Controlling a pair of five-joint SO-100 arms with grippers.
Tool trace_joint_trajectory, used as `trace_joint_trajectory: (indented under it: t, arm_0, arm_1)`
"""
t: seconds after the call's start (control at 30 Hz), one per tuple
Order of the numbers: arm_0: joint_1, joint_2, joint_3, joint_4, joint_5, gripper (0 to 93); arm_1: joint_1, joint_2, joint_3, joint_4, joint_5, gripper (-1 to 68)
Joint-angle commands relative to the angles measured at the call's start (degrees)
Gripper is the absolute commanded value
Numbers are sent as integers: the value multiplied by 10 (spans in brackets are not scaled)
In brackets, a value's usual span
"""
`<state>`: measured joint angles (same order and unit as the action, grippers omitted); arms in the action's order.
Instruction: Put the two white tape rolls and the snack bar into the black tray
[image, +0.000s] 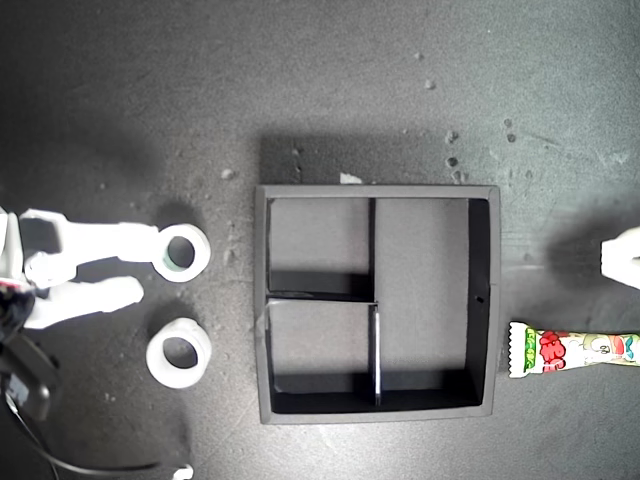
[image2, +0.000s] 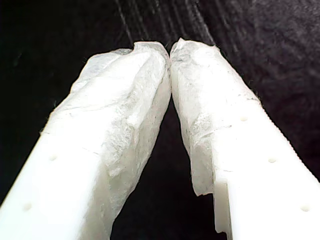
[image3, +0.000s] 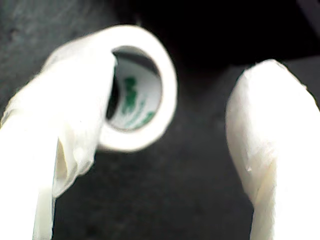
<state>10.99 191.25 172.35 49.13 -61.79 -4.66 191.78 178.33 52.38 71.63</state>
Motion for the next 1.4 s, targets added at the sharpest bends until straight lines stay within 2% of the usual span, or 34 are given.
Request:
trace_joint_trajectory:
  t: [0.0, 0.03, 0.13, 0.23, 0.33, 0.5, 0.6, 0.73, 1.03, 1.37]
  arm_0:
    - [-13, 26, -33, -19, 5, 176]
    - [-7, 26, -42, -20, 4, 174]
    - [26, 26, -70, -24, 4, 159]
    - [40, 9, -98, -11, 2, 154]
    - [40, -64, -147, -4, 11, 159]
    - [32, -288, -321, 9, 30, 162]
    - [14, -482, -436, 91, 0, 170]
    - [12, -631, -488, 98, -9, 179]
    - [-1, -750, -525, 85, -22, 178]
    - [16, -795, -534, 87, -51, 167]
  arm_1:
    - [67, 2, 7, 46, 29, -3]
    - [69, 2, 7, 59, 122, -3]
    - [103, 2, 7, 69, 248, -3]
    - [124, 2, 7, 69, 302, -4]
    - [142, 2, 7, 64, 278, -5]
    - [131, 2, 7, 6, 170, -5]
    - [120, 2, 7, -6, 141, -5]
    - [102, 2, 7, 6, 130, -4]
    - [83, 2, 7, 8, 127, -4]
    - [83, 2, 7, 8, 124, -4]
